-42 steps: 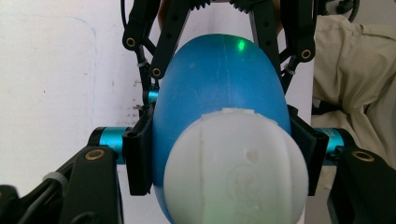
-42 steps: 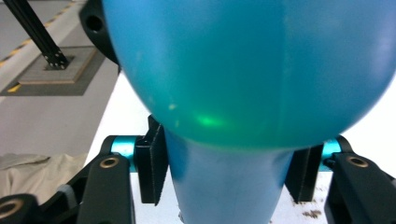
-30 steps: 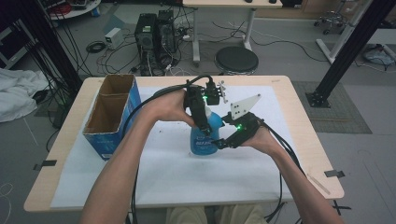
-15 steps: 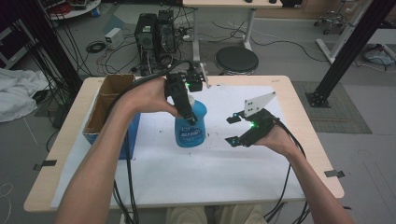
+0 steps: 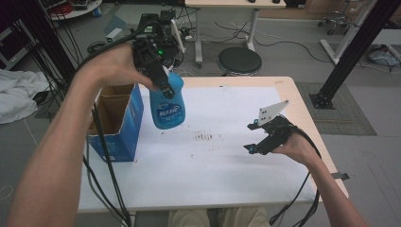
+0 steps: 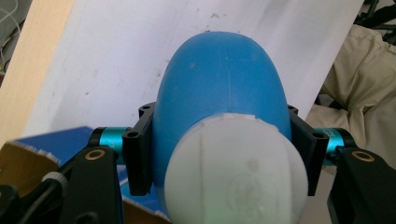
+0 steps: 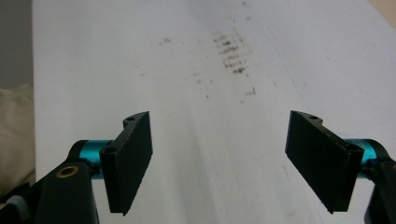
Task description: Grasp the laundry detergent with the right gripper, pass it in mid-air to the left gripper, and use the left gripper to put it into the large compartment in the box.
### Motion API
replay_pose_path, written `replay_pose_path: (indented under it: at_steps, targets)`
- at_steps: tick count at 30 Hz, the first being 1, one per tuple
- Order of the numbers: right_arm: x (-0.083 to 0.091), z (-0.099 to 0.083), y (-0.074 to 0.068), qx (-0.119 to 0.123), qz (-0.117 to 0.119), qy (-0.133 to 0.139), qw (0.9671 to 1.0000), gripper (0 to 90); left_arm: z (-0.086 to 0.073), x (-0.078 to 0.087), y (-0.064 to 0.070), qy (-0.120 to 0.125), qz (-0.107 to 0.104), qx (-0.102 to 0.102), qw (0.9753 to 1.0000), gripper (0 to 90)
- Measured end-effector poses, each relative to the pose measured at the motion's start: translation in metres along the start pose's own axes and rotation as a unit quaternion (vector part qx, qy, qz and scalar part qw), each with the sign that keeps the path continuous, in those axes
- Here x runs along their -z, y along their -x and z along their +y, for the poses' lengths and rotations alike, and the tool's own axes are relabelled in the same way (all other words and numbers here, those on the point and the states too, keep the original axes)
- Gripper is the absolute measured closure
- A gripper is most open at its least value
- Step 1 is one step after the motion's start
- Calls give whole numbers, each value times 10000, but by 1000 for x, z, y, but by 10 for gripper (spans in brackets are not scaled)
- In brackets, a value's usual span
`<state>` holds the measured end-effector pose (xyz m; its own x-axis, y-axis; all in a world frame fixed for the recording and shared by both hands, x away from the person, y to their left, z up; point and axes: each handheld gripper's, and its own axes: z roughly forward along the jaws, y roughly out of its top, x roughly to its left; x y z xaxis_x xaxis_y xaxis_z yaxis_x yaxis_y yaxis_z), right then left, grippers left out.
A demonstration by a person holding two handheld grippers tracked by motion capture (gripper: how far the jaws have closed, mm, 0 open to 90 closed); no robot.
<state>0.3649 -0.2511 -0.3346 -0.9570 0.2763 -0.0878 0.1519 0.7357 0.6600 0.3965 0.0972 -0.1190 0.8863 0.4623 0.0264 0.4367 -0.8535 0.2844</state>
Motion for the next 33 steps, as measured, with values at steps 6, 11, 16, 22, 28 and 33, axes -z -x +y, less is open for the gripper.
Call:
replay_pose_path:
  at_steps: [6, 11, 16, 22, 28, 33]
  targets:
    - [3, -8, -6, 37, -298, -534, 9981, 203, -26, 23, -21, 43, 176, 395, 9991, 381]
    - [3, -15, -9, 70, -390, -725, 9966, 202, -55, 42, -41, 145, 341, 895, 9953, 381]
    - [5, -21, -13, 73, -417, -766, 9962, 201, -85, 56, -59, 81, 522, 1310, 9900, 381]
    - [9, -24, -13, -12, -523, -740, 9959, 201, -113, 58, -75, -77, 699, 1681, 9833, 381]
    - [13, -28, -13, -135, -613, -704, 9955, 201, -127, 48, -81, -136, 738, 1794, 9809, 381]
    - [14, -31, -14, -169, -638, -678, 9955, 201, -132, 35, -86, -155, 680, 1819, 9808, 382]
